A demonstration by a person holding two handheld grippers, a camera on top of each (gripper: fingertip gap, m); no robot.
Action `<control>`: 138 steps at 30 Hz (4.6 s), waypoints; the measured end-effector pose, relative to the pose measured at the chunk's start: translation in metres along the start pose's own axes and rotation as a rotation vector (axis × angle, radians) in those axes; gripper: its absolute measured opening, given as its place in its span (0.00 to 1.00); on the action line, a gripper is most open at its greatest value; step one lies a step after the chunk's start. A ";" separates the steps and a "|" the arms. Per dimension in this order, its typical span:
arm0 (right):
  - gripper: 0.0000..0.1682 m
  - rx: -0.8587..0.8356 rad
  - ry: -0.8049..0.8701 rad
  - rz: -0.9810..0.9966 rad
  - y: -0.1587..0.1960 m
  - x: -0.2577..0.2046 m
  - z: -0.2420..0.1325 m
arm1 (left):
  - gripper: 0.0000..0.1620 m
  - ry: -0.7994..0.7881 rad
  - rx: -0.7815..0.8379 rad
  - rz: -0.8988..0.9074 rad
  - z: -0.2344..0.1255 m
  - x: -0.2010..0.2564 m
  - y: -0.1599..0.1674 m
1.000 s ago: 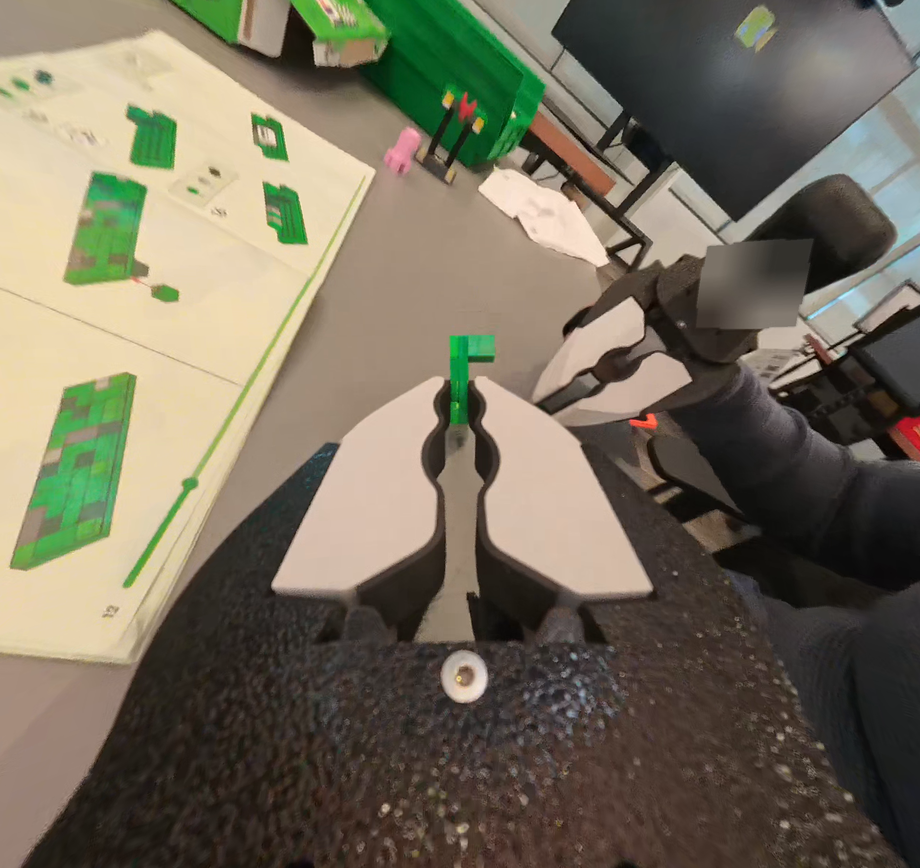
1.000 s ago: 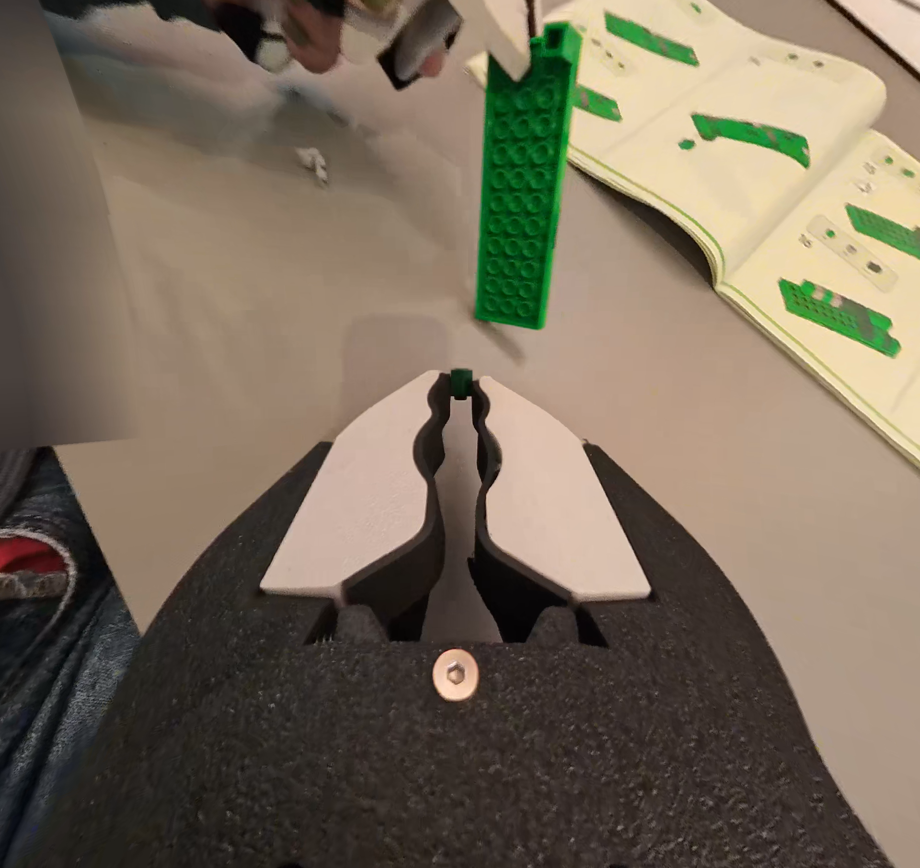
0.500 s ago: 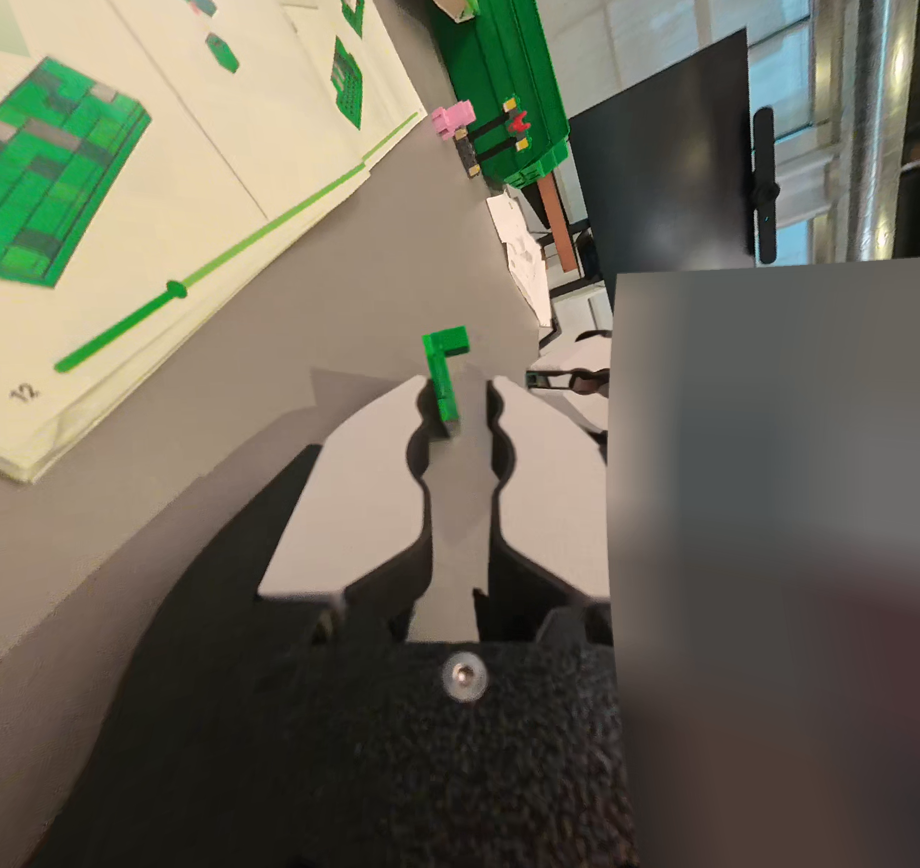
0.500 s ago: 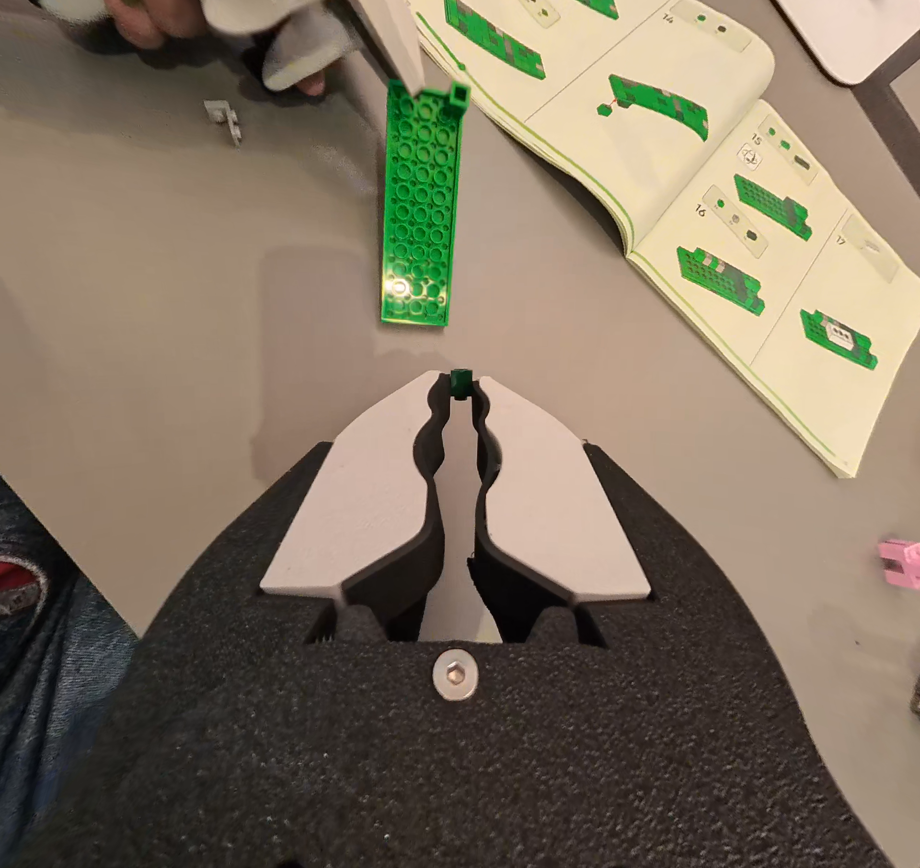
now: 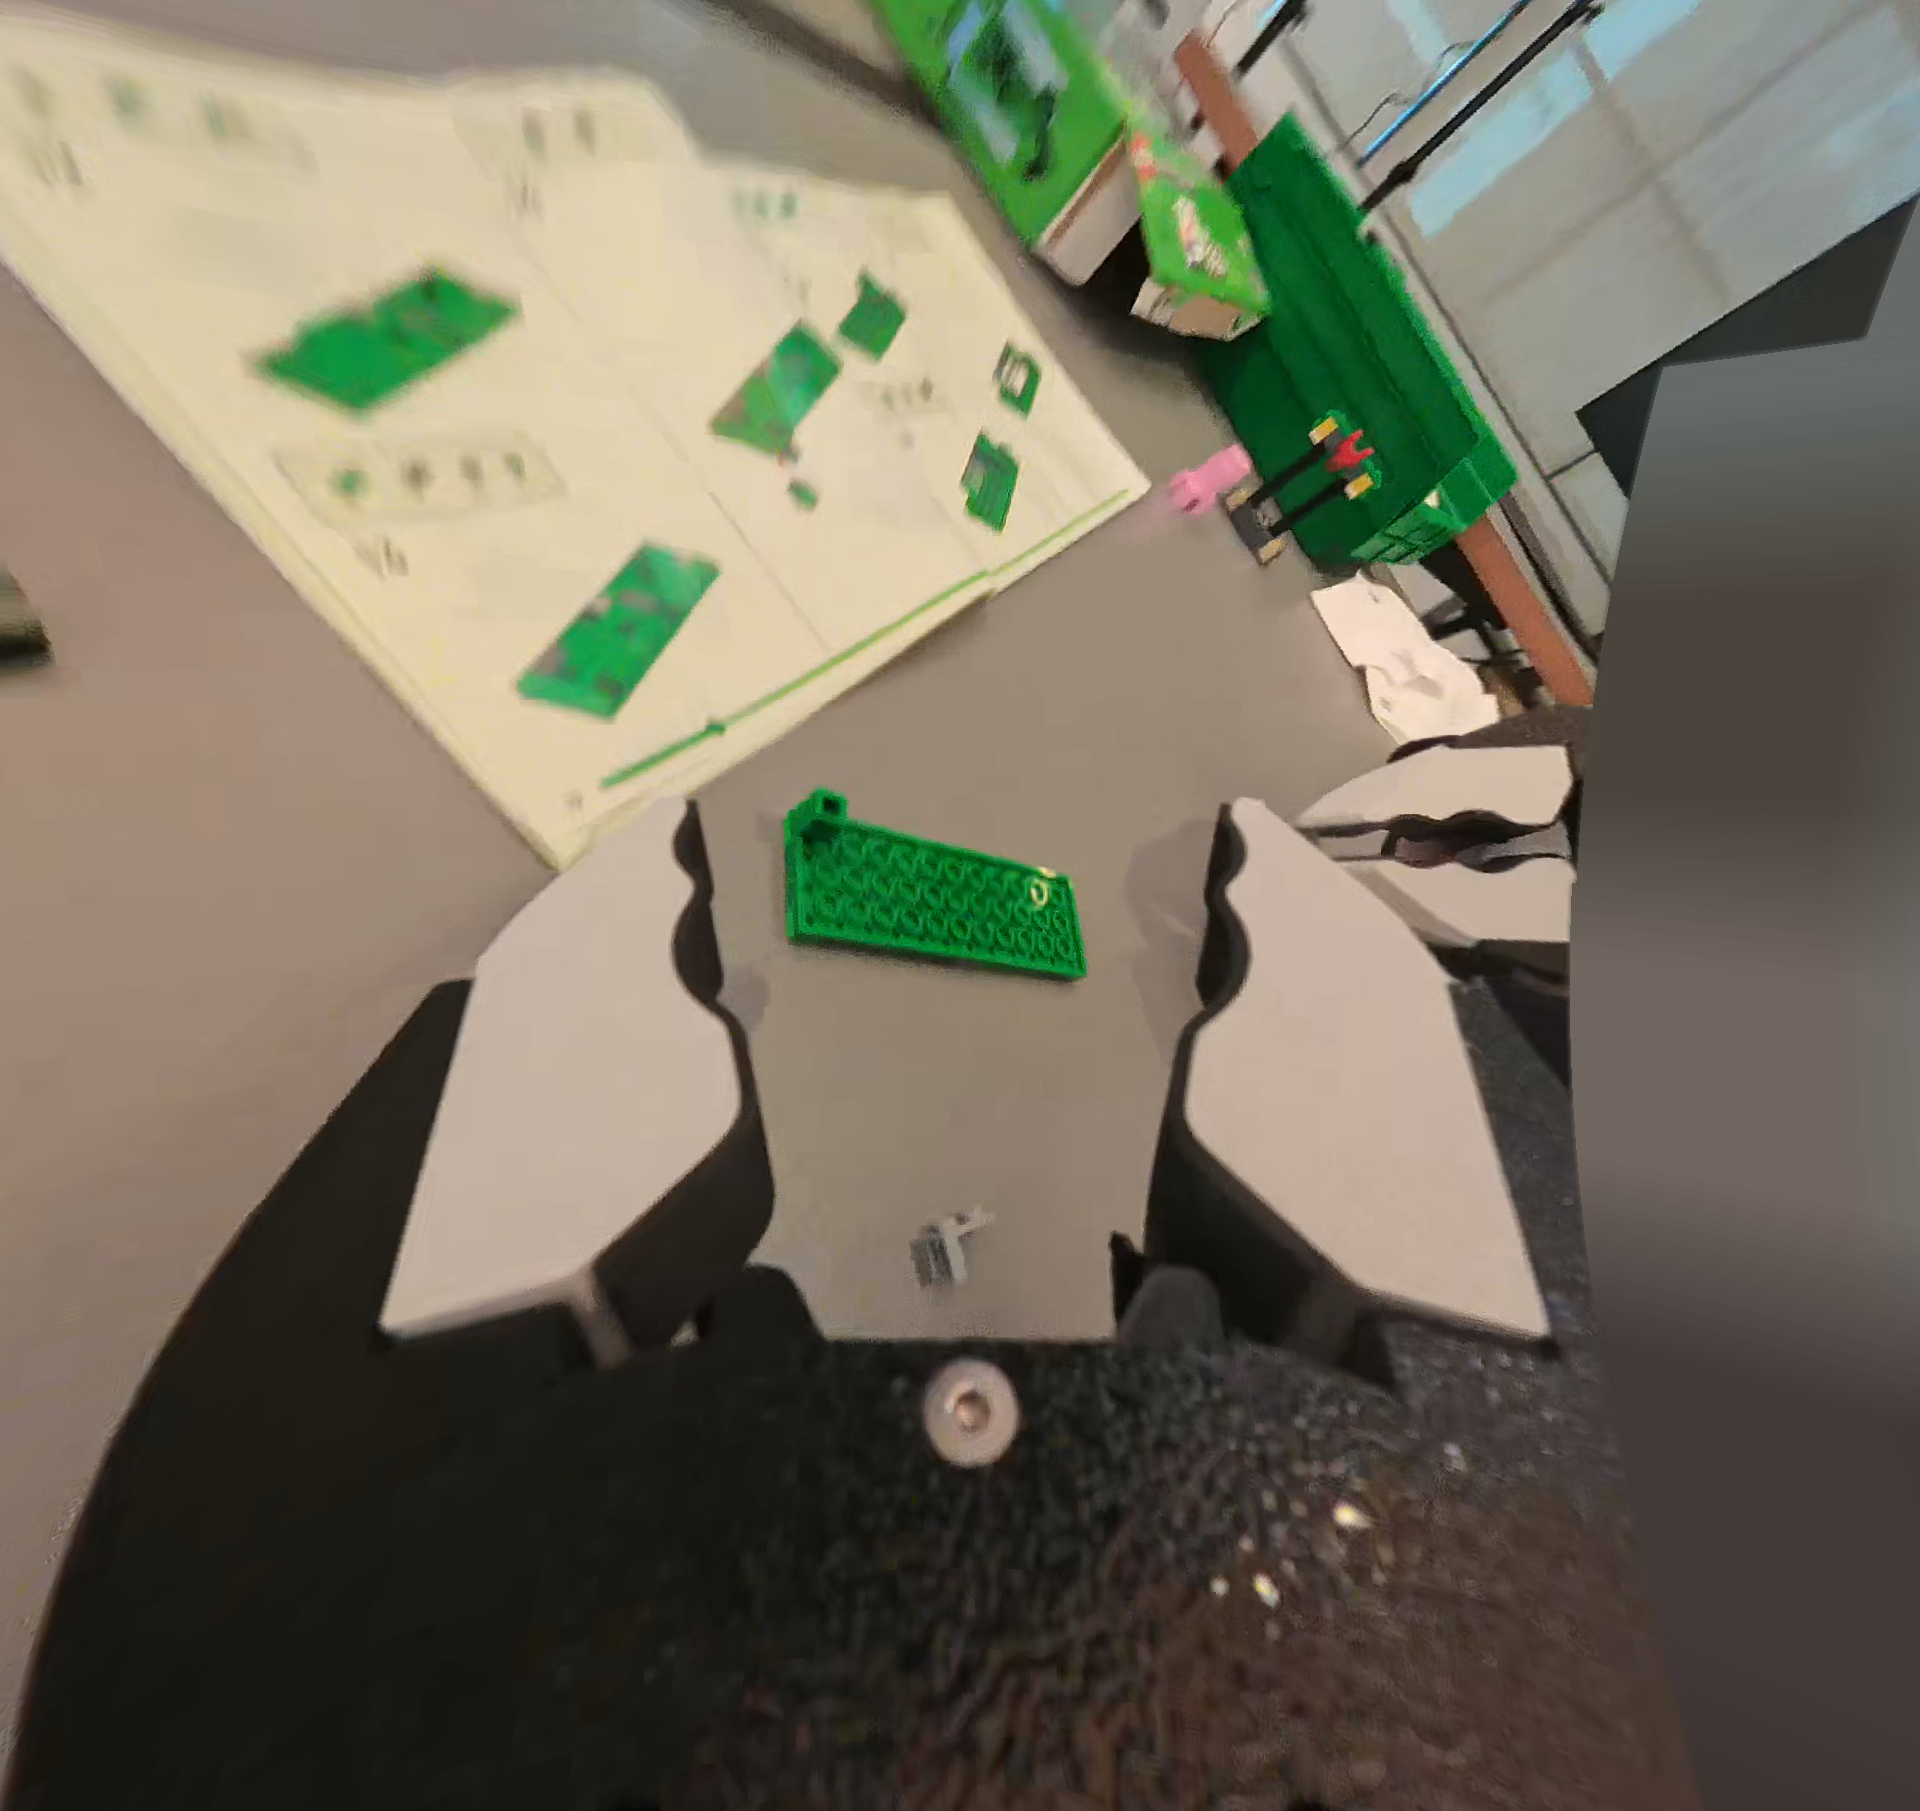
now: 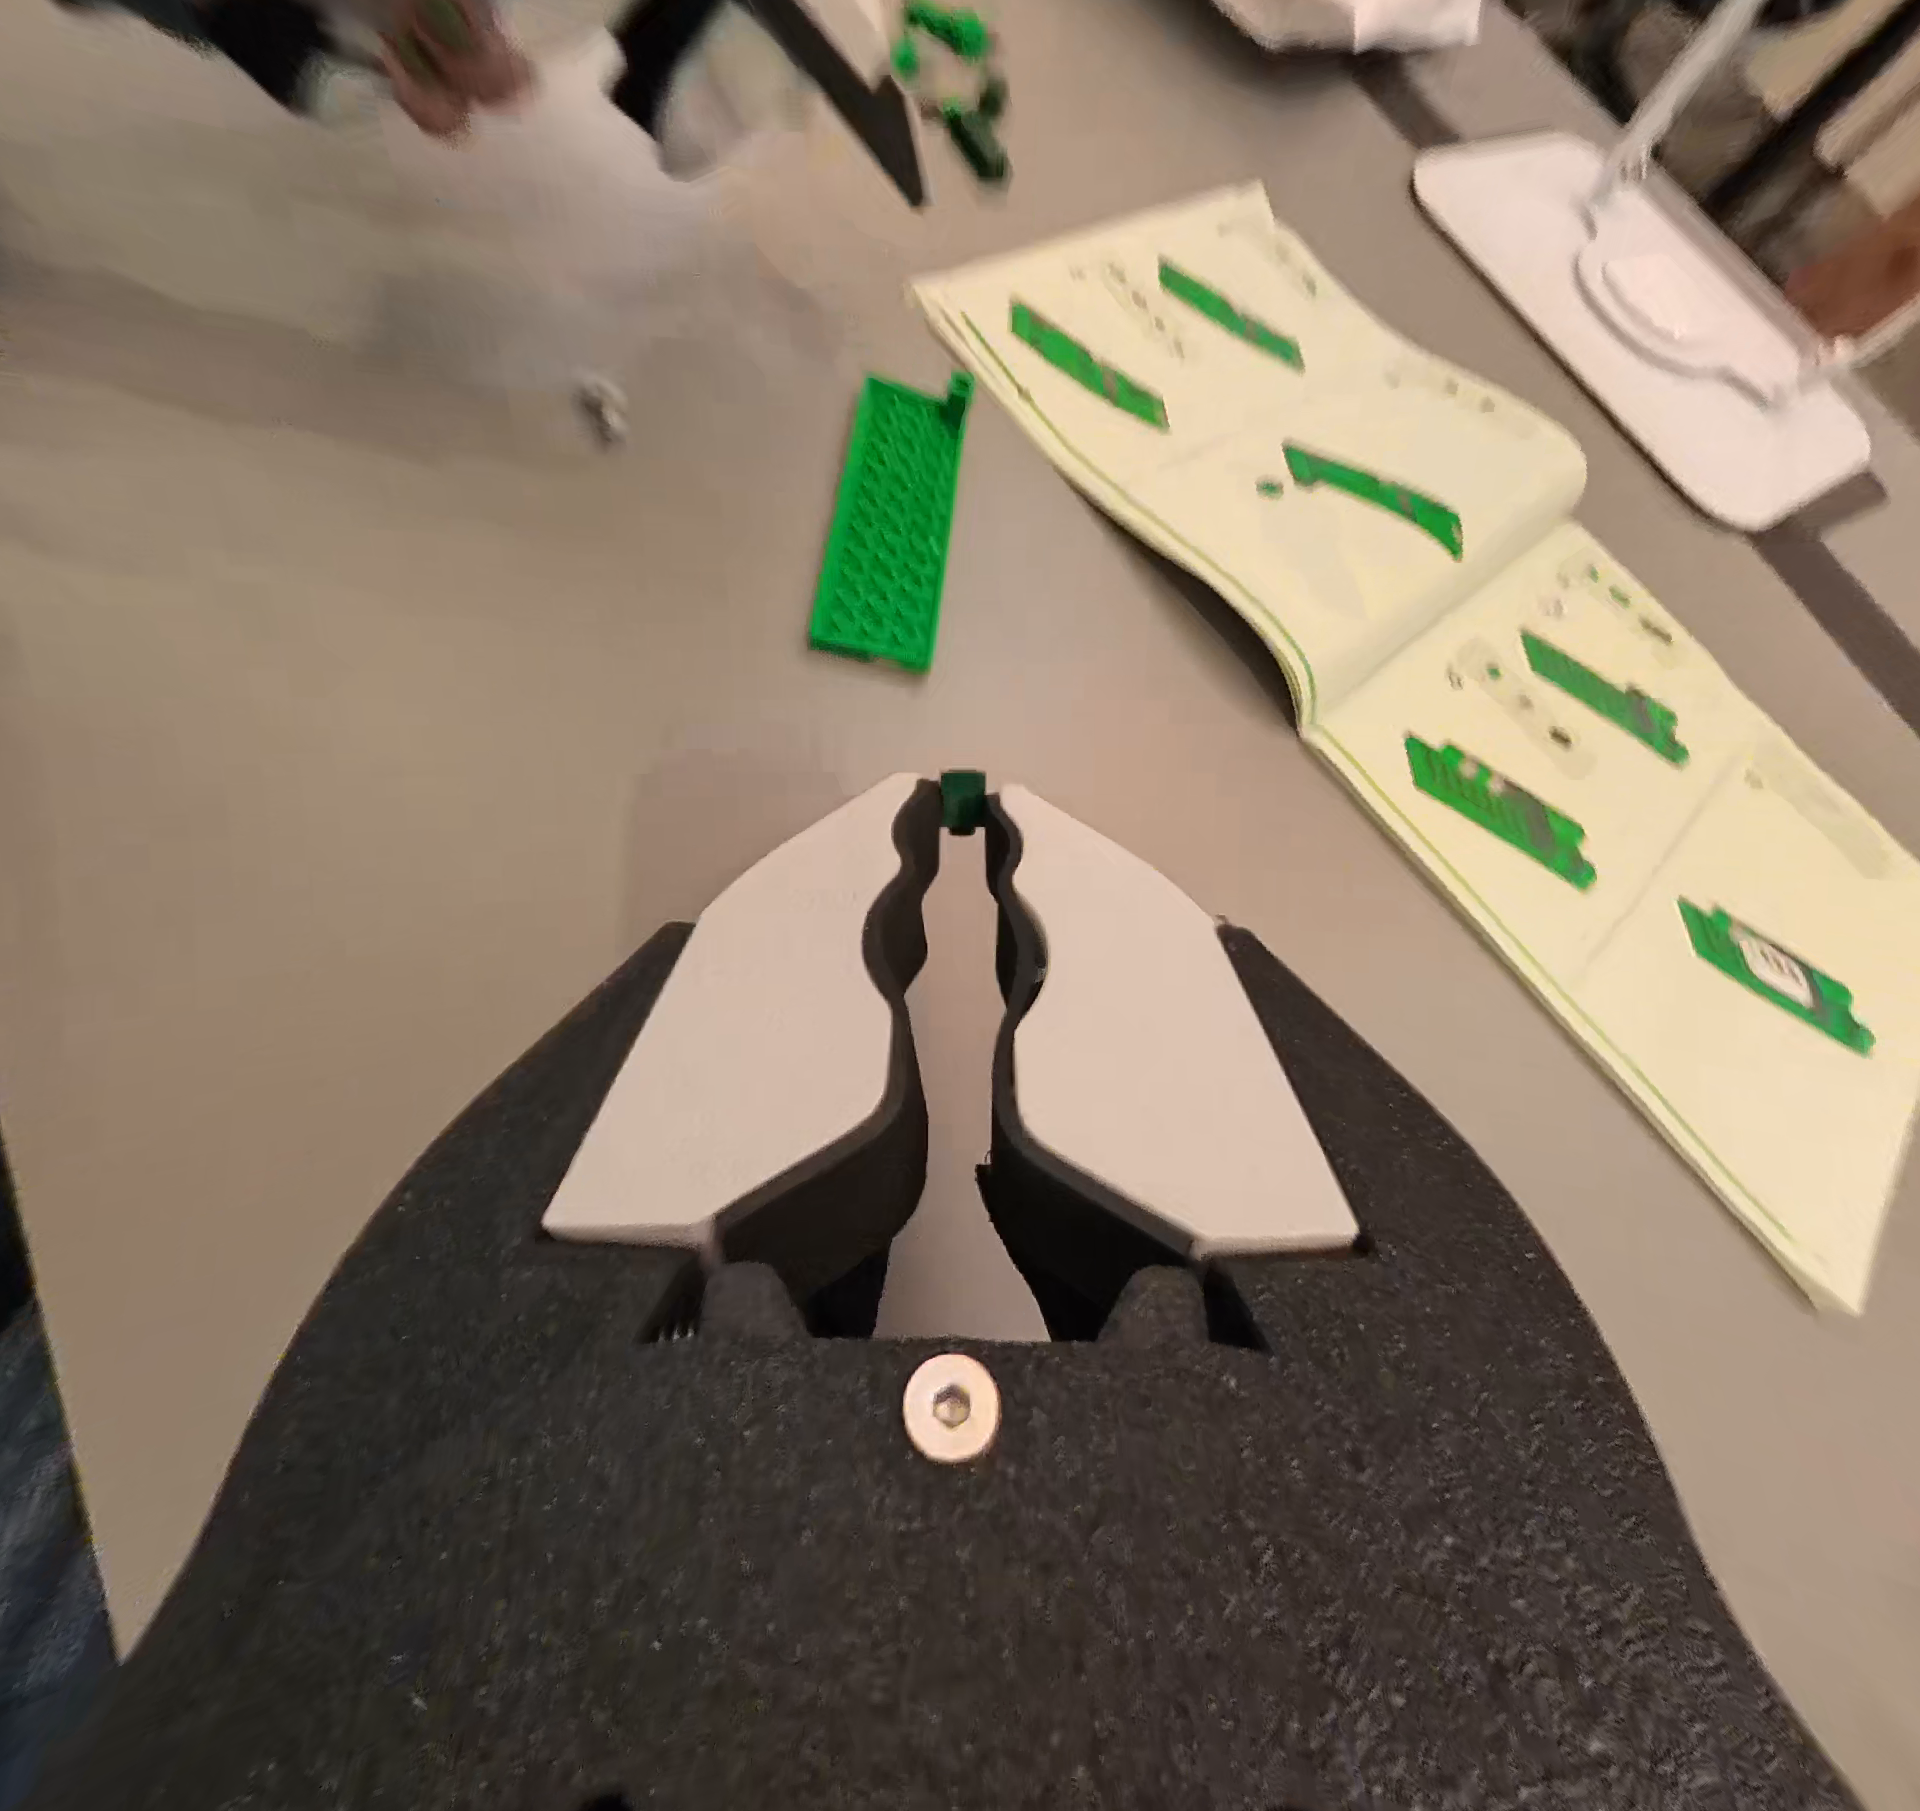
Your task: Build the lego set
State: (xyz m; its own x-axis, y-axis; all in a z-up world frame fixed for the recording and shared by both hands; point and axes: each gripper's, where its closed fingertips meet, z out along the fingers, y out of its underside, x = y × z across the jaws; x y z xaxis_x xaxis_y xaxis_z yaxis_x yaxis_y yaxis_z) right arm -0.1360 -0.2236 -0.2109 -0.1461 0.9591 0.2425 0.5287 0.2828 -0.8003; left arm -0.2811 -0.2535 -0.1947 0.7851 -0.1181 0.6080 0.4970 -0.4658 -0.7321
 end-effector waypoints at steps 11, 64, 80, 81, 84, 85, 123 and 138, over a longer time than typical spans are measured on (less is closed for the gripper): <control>0.05 0.063 0.028 0.027 -0.001 0.010 0.009 | 0.34 0.186 -0.100 0.433 0.033 0.081 0.040; 0.24 0.117 0.268 -0.355 -0.027 0.000 0.022 | 0.04 0.091 -0.068 0.551 0.016 0.073 0.018; 0.26 -0.204 -0.098 0.204 0.001 -0.016 0.087 | 0.04 -0.052 -0.116 0.585 -0.015 0.024 0.015; 0.23 -0.209 -0.101 0.199 0.000 -0.017 0.087 | 0.04 -0.051 -0.125 0.590 -0.014 0.025 0.016; 0.20 -0.218 -0.102 0.175 -0.001 -0.020 0.088 | 0.04 -0.043 -0.141 0.586 -0.011 0.025 0.019; 0.20 -0.222 -0.101 0.163 -0.001 -0.021 0.087 | 0.04 -0.041 -0.142 0.583 -0.010 0.025 0.018; 0.15 -0.048 0.371 -1.392 -0.011 -0.010 0.040 | 0.04 0.088 -0.256 0.831 0.031 0.062 0.041; 0.30 0.023 -0.092 -0.275 -0.013 -0.009 0.041 | 0.04 0.039 -0.061 0.674 0.020 0.047 0.008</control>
State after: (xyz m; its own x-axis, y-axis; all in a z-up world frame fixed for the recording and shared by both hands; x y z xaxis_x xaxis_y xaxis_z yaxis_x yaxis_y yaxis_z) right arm -0.1762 -0.2352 -0.2253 -0.3573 0.8430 0.4022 0.4398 0.5317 -0.7238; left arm -0.2327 -0.2450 -0.1779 0.9016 -0.4312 0.0357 -0.1194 -0.3273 -0.9373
